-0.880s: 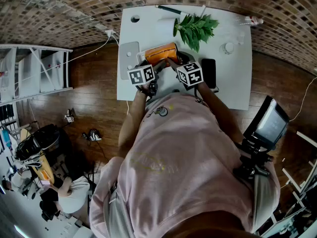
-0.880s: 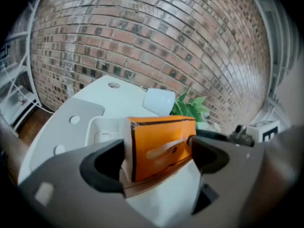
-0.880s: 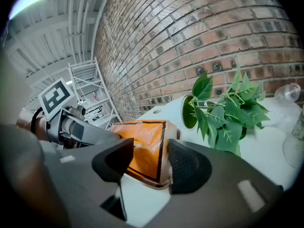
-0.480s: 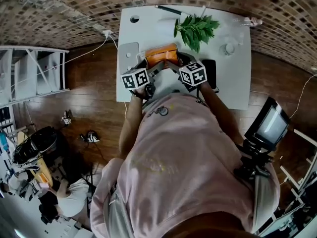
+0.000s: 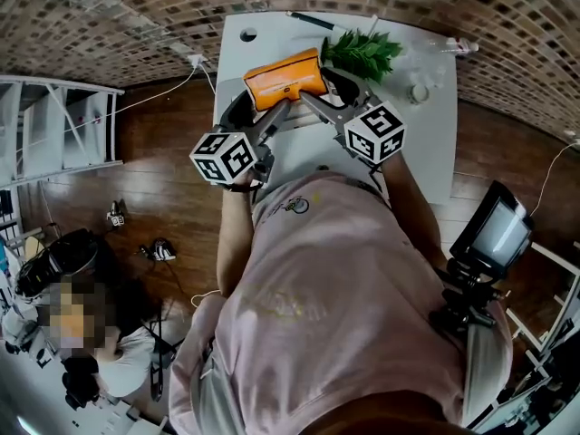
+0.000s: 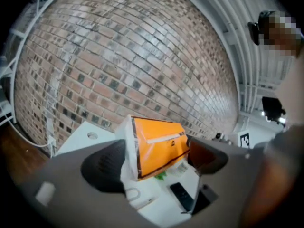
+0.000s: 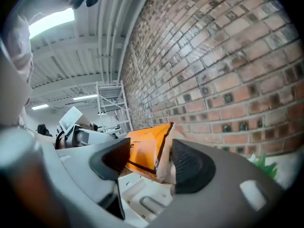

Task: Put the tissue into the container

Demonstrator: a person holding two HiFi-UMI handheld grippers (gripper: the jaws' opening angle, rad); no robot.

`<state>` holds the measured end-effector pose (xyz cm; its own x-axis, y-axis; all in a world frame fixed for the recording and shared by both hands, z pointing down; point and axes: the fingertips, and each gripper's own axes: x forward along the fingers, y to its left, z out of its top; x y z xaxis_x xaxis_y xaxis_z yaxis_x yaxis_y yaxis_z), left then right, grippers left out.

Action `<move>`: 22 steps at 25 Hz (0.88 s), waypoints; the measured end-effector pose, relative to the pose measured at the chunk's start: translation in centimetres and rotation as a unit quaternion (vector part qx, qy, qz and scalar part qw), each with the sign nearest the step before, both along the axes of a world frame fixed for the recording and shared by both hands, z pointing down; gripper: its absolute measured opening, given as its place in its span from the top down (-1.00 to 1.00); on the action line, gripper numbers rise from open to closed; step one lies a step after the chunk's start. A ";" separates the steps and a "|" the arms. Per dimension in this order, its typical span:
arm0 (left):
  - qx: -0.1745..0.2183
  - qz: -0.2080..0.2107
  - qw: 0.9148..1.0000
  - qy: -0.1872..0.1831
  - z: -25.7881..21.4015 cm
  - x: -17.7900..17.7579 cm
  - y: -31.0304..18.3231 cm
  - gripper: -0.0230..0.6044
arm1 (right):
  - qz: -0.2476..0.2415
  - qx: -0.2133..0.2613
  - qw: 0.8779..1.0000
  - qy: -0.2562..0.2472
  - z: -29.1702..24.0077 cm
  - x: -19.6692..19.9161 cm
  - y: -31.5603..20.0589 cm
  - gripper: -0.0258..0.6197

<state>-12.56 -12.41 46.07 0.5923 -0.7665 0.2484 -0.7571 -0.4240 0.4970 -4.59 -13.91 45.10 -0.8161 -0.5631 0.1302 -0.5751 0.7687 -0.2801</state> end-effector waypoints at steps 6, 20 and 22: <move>0.072 0.026 0.997 -0.009 -10.2 0.3 0.5 -0.40 | -0.024 0.084 0.995 -0.036 -9.5 0.8 0.8 0.10; -0.125 -0.004 0.992 -0.005 2.9 -1.9 3.8 -0.20 | -0.075 -0.061 0.995 0.001 3.4 -0.3 5.5 0.10; -0.130 -0.002 0.991 -0.012 4.6 -1.9 3.4 -0.20 | -0.075 -0.077 0.994 0.010 5.5 -0.5 5.0 0.10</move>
